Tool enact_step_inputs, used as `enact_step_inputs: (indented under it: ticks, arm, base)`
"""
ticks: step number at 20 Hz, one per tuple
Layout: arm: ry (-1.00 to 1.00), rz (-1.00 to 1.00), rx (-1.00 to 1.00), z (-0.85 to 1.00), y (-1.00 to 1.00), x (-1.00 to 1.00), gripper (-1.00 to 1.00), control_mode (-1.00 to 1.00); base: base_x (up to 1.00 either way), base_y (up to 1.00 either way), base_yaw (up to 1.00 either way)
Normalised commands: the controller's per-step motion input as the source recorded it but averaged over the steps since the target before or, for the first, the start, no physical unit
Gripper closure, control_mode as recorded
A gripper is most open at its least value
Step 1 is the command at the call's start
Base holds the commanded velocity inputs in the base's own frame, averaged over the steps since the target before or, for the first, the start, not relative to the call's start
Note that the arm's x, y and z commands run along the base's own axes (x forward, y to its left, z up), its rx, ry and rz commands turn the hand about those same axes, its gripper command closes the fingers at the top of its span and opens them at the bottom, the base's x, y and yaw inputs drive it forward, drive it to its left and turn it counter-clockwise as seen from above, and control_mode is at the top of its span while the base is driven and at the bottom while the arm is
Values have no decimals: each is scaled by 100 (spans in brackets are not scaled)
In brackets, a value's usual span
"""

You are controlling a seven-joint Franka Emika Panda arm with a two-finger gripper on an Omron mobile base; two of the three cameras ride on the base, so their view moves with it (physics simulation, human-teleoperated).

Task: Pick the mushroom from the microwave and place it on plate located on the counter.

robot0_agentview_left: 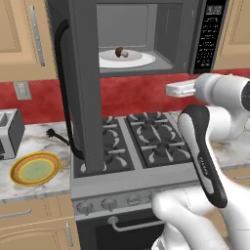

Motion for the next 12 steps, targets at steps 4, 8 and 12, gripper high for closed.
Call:
enact_step_inputs:
  ticks: [4,8,12]
  arm:
    - [0,5,5,41,4,53,-100,-100]
    - [0,2,0,16,20,54,-100,-100]
    - [0,2,0,22,31,45,-100,-100]
  base:
    - [0,0,0]
    - [0,0,0]
    - [0,0,0]
